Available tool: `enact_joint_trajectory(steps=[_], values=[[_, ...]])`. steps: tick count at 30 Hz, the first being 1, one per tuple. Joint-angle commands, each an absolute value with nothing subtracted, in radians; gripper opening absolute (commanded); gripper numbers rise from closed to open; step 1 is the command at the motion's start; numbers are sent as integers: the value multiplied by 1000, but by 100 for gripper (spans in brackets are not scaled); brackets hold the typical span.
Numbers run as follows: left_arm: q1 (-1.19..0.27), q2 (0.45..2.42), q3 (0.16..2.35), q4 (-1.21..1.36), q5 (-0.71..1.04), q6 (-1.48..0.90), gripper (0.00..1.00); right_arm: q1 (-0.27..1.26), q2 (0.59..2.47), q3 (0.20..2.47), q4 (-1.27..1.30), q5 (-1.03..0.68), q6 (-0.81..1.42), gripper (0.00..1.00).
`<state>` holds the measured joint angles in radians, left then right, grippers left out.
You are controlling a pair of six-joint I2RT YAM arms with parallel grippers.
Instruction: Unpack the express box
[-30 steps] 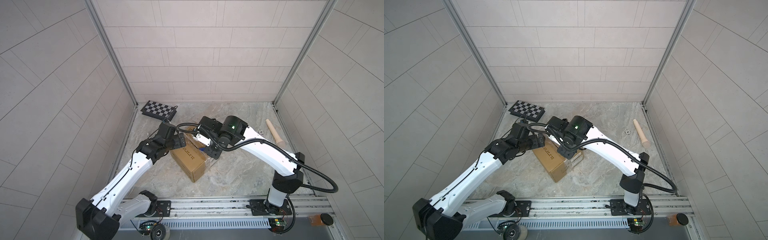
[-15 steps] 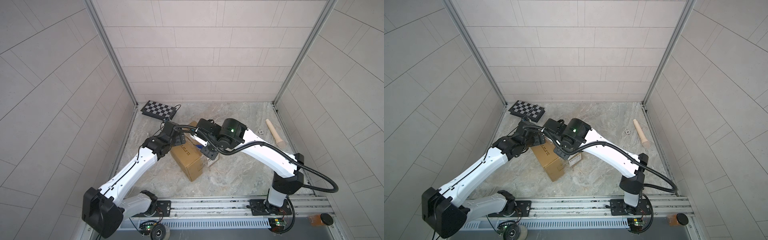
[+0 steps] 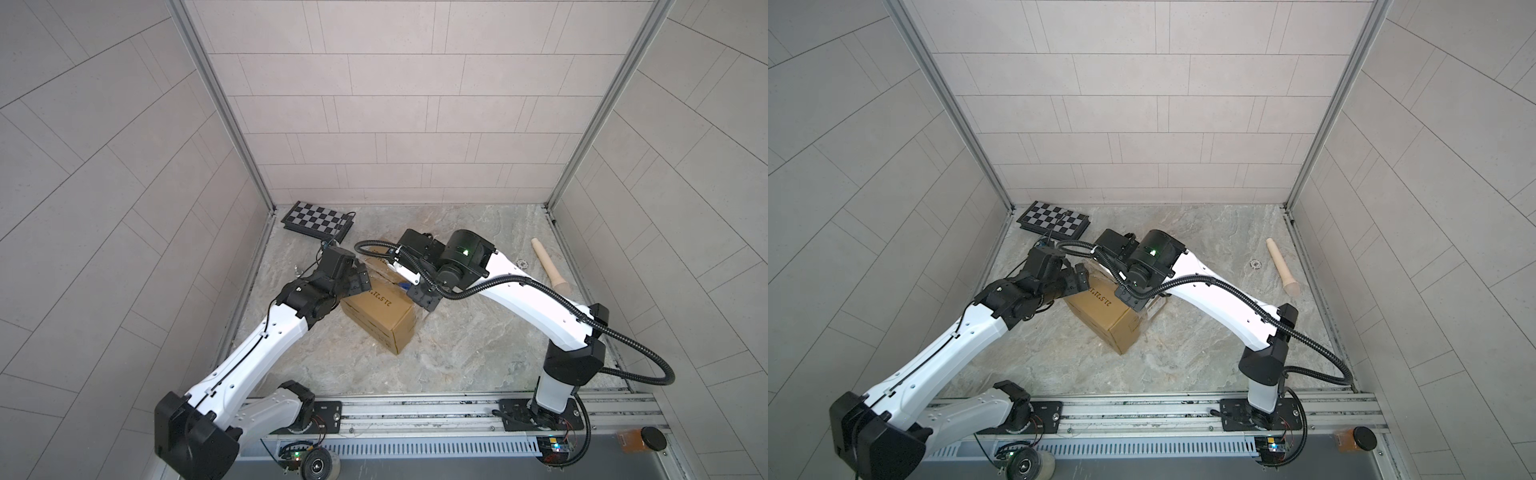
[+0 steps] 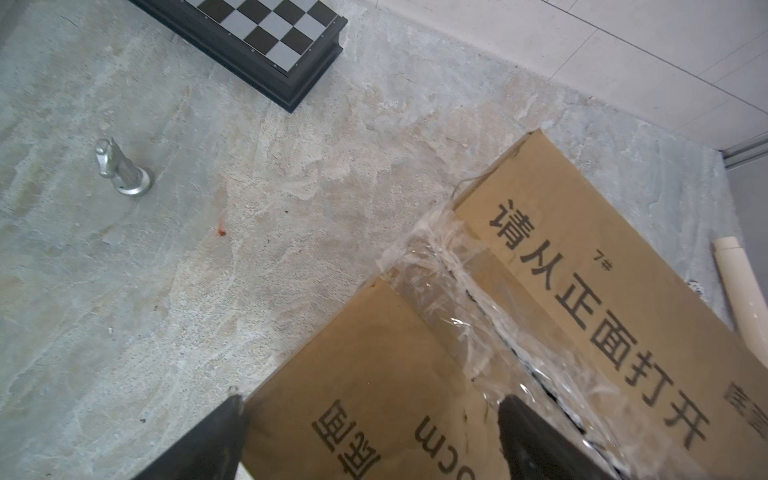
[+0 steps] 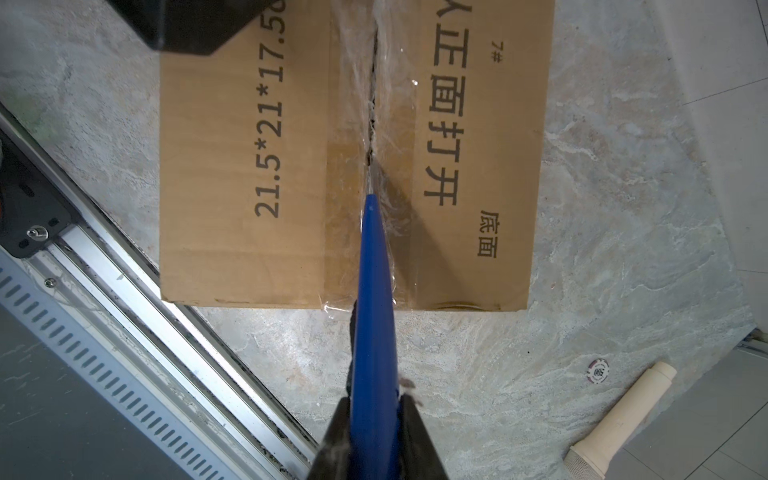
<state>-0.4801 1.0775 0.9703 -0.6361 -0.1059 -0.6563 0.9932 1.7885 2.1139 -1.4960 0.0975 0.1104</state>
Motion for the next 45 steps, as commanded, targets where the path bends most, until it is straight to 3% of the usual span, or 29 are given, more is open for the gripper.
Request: enact_joint_trajectory(steps=[1, 9, 22, 34, 45], values=[[-472, 1056, 941, -804, -37, -692, 99, 978, 1819, 2139, -1610, 129, 58, 0], [-471, 1029, 1129, -888, -17, -664, 99, 976, 1853, 2164, -1598, 144, 46, 0], [-572, 1162, 961, -856, -134, -768, 98, 983, 1891, 2179, -1631, 141, 95, 0], [-571, 1206, 887, -874, -195, -813, 98, 977, 1755, 2065, -1665, 179, 101, 0], [-571, 1198, 846, -832, -178, -822, 98, 991, 1932, 2204, -1631, 227, 159, 0]])
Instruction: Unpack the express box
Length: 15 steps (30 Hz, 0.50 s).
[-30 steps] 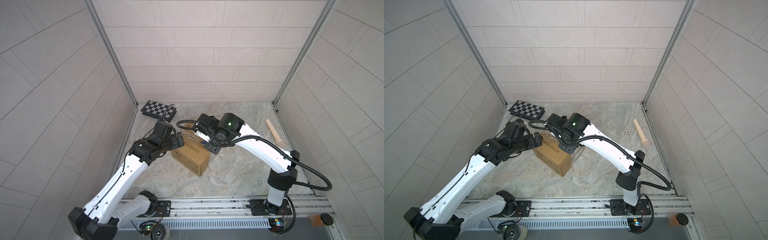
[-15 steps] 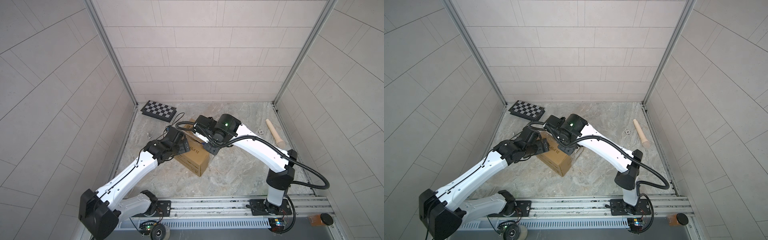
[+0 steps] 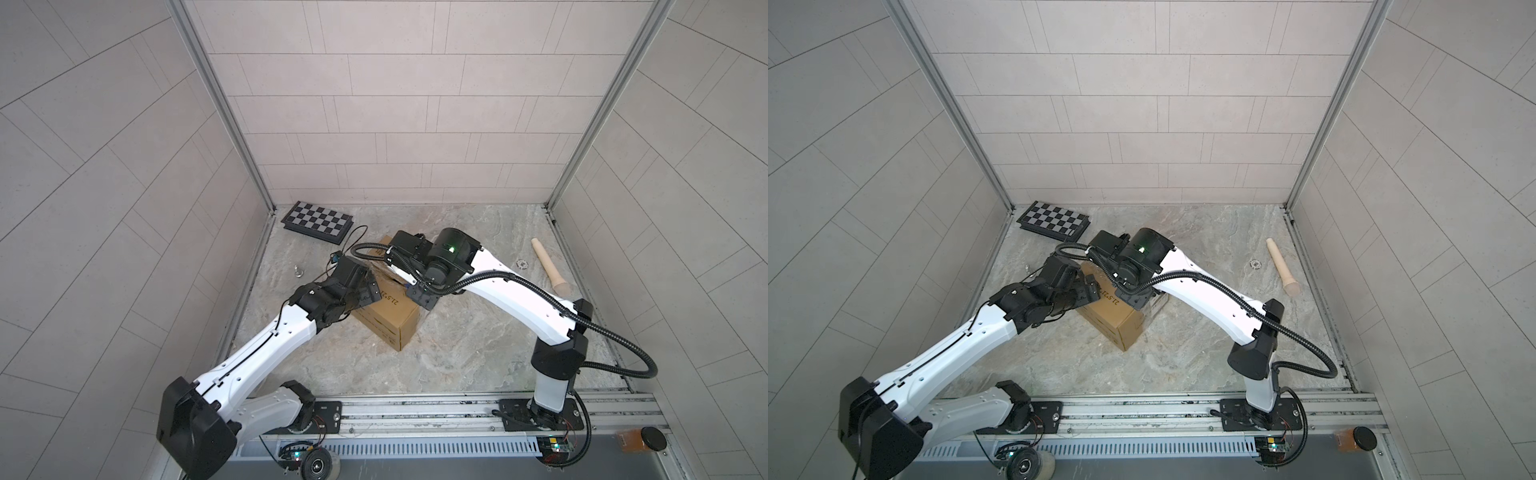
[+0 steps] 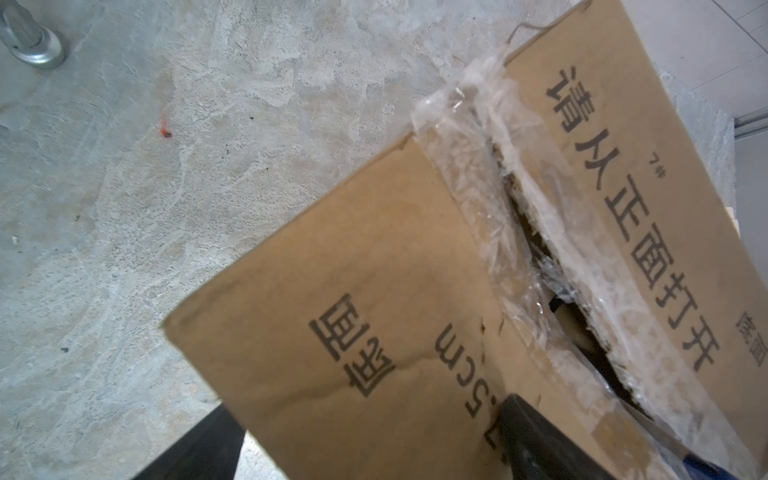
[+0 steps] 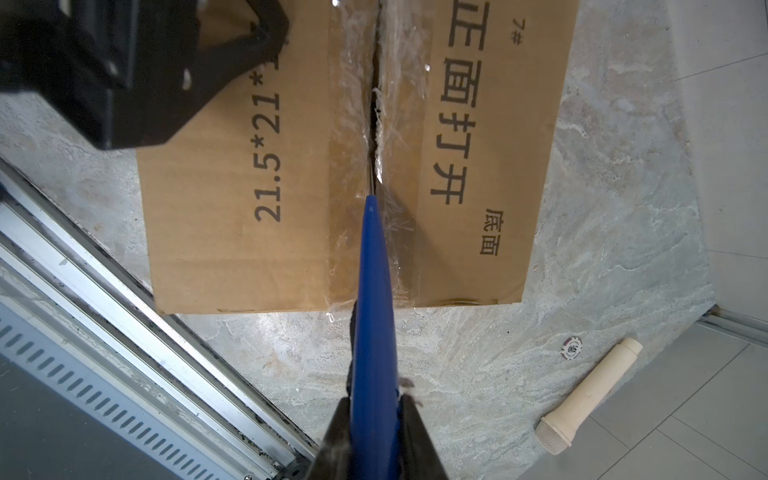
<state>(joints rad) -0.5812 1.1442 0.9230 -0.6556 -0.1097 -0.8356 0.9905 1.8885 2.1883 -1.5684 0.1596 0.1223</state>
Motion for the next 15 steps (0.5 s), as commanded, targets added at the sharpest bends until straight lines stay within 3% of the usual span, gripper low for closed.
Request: enact_joint_trajectory(steps=[1, 15], values=[[-571, 1200, 841, -828, -175, -824, 98, 994, 1937, 2209, -1623, 210, 164, 0], [-551, 1227, 751, -791, -174, -827, 98, 970, 1746, 2071, -1674, 183, 111, 0]])
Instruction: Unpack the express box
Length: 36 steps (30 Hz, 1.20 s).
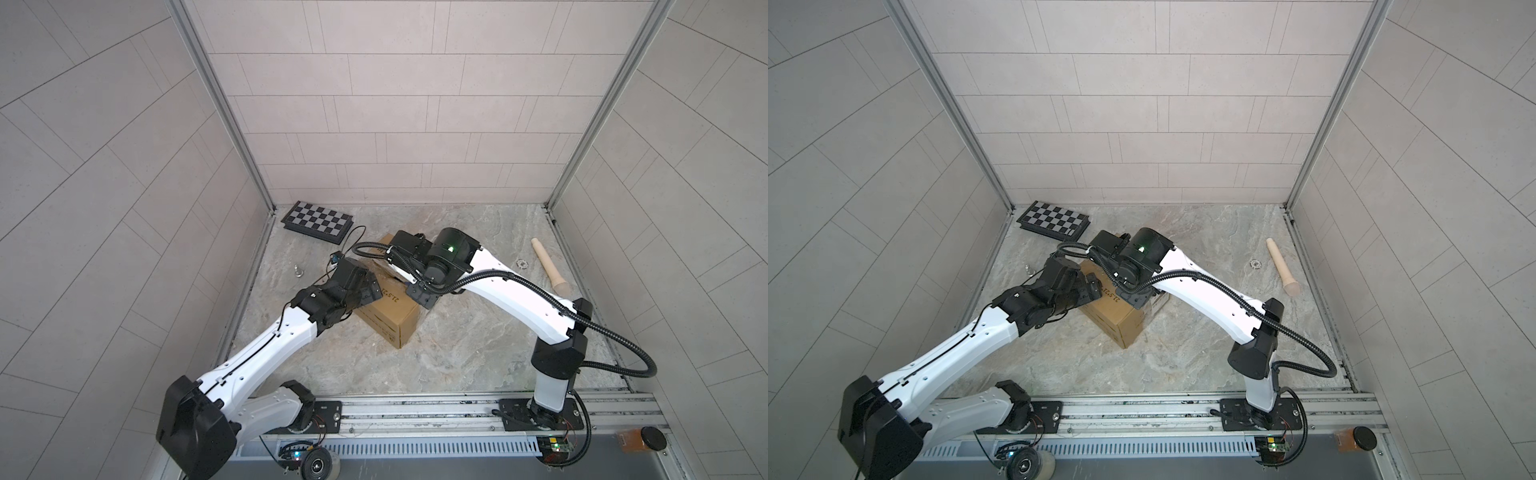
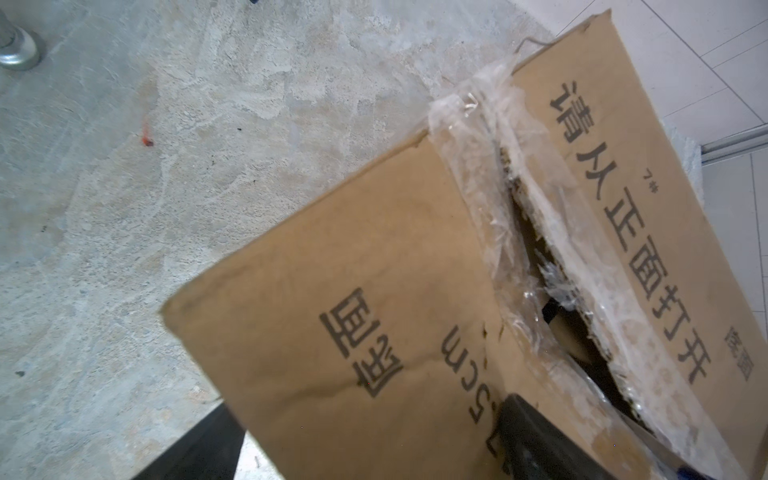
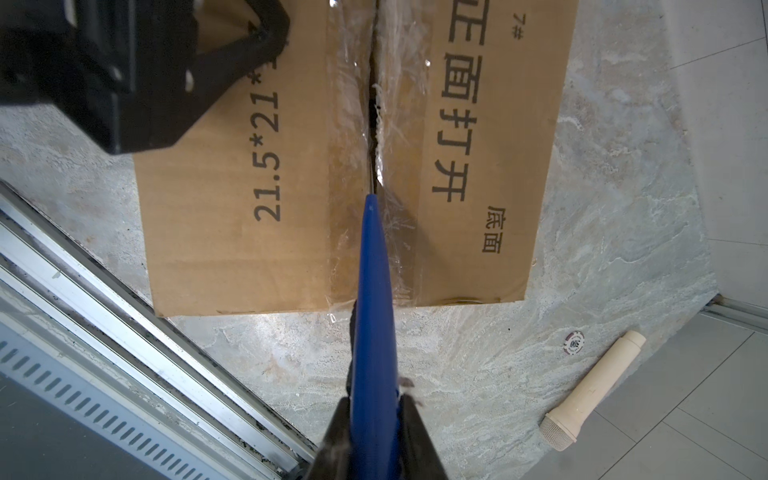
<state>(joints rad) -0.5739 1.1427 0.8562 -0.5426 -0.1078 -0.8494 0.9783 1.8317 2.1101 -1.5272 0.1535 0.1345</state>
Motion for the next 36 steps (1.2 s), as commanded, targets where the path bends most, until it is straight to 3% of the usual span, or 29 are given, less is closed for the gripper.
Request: enact_joint_trajectory(steps=[1, 14, 28, 36], values=[[-549, 1227, 746, -790, -176, -828, 98, 969, 1728, 2051, -1671, 188, 104, 0], [-547, 1234, 741, -783, -170, -828, 98, 969, 1697, 2008, -1668, 195, 109, 0], [-547, 1221, 748, -771, -156, -825, 98, 980, 1890, 2141, -1636, 163, 150, 0], [-543, 1233, 727, -765, -159, -827, 97, 977, 1811, 2078, -1690, 196, 146, 0]])
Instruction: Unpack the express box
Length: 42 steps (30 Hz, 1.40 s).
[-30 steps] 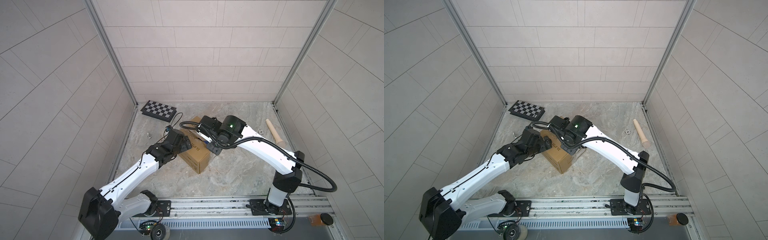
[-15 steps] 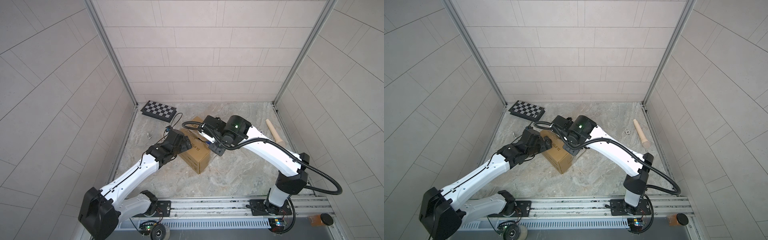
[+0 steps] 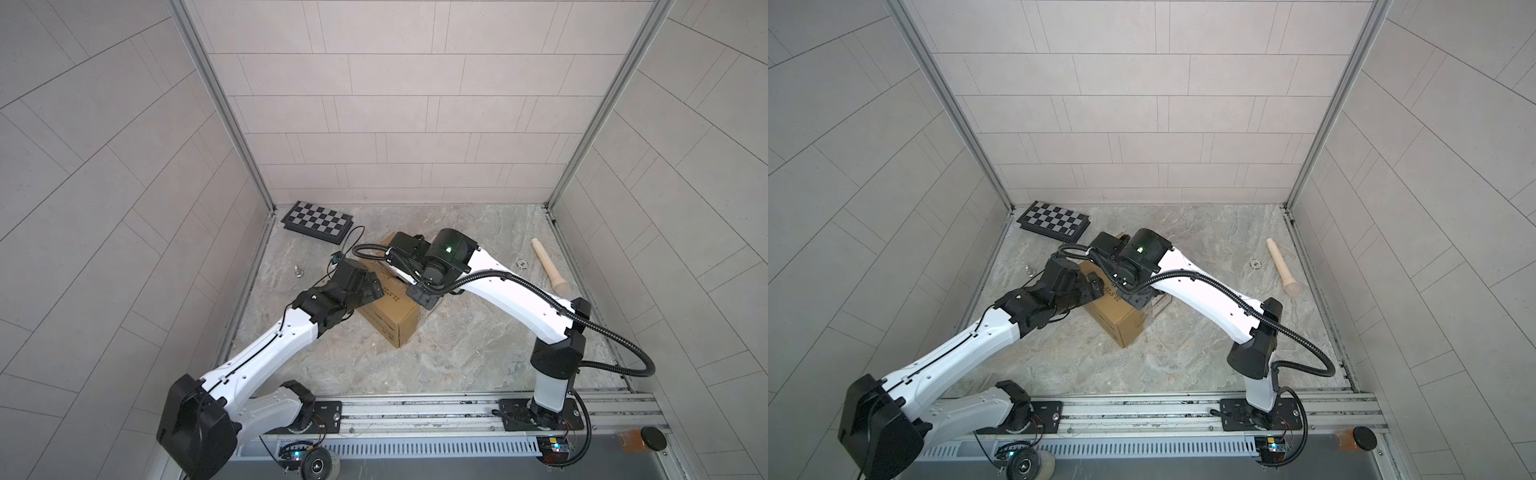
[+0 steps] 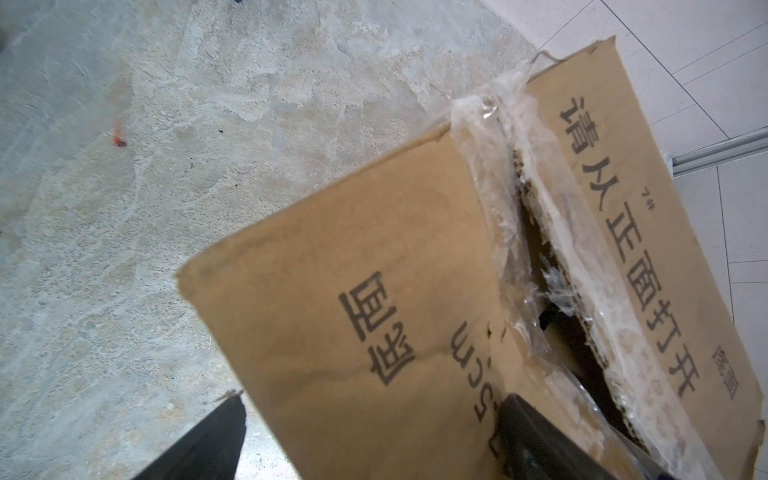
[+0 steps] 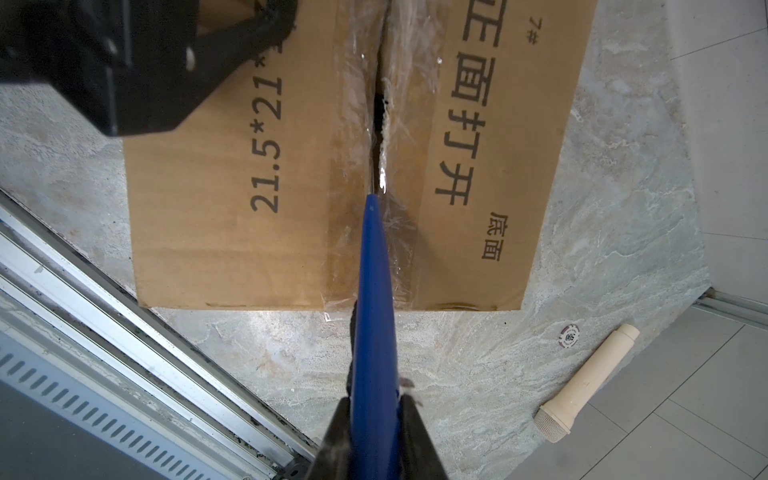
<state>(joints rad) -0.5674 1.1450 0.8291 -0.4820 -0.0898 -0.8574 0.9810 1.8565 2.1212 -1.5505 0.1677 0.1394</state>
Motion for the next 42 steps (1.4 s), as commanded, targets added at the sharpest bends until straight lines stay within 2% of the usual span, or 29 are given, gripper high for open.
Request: enact_joint_trajectory(steps=[1, 6, 10, 29, 42], values=[[-542, 1233, 723, -766, -161, -827, 97, 976, 1789, 2057, -1688, 197, 142, 0], [-531, 1224, 712, -767, -164, -822, 98, 966, 1669, 1949, -1683, 188, 129, 0], [-527, 1228, 719, -770, -166, -816, 98, 963, 1653, 1930, -1673, 163, 109, 0], [-526, 1210, 772, -771, -156, -804, 98, 963, 1927, 2165, -1673, 87, 110, 0], [-509, 1222, 750, -765, -166, -792, 98, 942, 1658, 1894, -1672, 168, 104, 0]])
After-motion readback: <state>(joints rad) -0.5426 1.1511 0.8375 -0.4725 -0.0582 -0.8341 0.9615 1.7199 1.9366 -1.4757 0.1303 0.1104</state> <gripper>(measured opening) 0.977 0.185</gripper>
